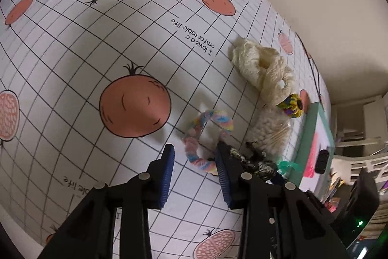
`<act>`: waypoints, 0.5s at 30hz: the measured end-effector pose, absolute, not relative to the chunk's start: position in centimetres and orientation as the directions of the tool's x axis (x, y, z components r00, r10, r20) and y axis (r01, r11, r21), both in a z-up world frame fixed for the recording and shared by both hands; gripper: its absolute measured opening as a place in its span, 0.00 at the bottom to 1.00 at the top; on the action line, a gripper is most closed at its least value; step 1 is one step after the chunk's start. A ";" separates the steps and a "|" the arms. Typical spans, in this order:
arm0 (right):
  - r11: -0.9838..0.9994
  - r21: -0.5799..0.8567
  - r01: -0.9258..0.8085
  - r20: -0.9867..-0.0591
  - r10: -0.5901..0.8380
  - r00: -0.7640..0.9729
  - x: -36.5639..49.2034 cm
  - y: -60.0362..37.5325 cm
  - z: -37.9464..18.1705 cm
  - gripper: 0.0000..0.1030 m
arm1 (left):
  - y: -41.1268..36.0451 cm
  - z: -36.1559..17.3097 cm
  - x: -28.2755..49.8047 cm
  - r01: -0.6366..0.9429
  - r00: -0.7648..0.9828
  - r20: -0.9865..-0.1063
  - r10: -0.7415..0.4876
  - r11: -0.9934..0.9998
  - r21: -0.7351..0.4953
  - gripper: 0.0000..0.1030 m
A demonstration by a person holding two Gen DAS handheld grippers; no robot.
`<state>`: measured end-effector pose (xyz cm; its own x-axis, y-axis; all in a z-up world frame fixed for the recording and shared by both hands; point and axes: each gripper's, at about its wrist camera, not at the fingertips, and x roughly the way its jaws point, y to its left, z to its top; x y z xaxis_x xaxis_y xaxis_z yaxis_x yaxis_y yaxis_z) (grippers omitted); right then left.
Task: Organize objects
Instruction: 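Grasp the rainbow fuzzy ring with the left tool while the right tool grasps the black-gold robot figure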
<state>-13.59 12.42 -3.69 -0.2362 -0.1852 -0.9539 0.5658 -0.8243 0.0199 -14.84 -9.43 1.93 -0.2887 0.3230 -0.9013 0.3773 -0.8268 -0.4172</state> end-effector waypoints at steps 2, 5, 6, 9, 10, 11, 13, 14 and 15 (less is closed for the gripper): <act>-0.823 0.020 0.568 -0.957 -0.180 -0.227 -13.4 12.5 -3.8 0.35 | -9.3 2.1 -14.8 0.374 -0.286 -0.903 0.322 -0.830 -0.414 0.35; -0.823 0.033 0.567 -0.968 -0.169 -0.188 -13.5 12.4 -4.5 0.35 | -8.9 2.0 -14.8 0.363 -0.273 -0.915 0.296 -0.849 -0.383 0.35; -0.823 0.026 0.568 -0.969 -0.160 -0.187 -13.4 12.3 -4.7 0.35 | -8.7 1.8 -14.8 0.362 -0.267 -0.917 0.295 -0.851 -0.380 0.35; -0.814 0.029 0.580 -0.967 -0.169 -0.189 -13.4 12.1 -4.4 0.35 | -8.5 1.3 -14.8 0.363 -0.257 -0.924 0.284 -0.858 -0.364 0.33; -0.814 0.031 0.580 -0.967 -0.172 -0.190 -13.4 12.0 -4.3 0.35 | -8.4 1.2 -14.9 0.360 -0.253 -0.928 0.273 -0.864 -0.352 0.32; -0.813 0.033 0.582 -0.965 -0.177 -0.192 -13.4 12.0 -4.1 0.35 | -8.1 1.1 -14.9 0.354 -0.247 -0.933 0.261 -0.872 -0.338 0.31; -0.811 0.038 0.584 -0.963 -0.186 -0.196 -13.4 11.9 -3.8 0.35 | -7.8 1.0 -14.9 0.340 -0.241 -0.940 0.241 -0.886 -0.315 0.27; -0.811 0.039 0.584 -0.961 -0.190 -0.199 -13.4 11.8 -3.6 0.35 | -7.5 1.1 -15.0 0.329 -0.239 -0.944 0.227 -0.896 -0.299 0.27; -0.810 0.046 0.585 -0.959 -0.200 -0.200 -13.4 11.8 -3.4 0.36 | -7.4 1.2 -15.0 0.324 -0.239 -0.946 0.220 -0.900 -0.291 0.27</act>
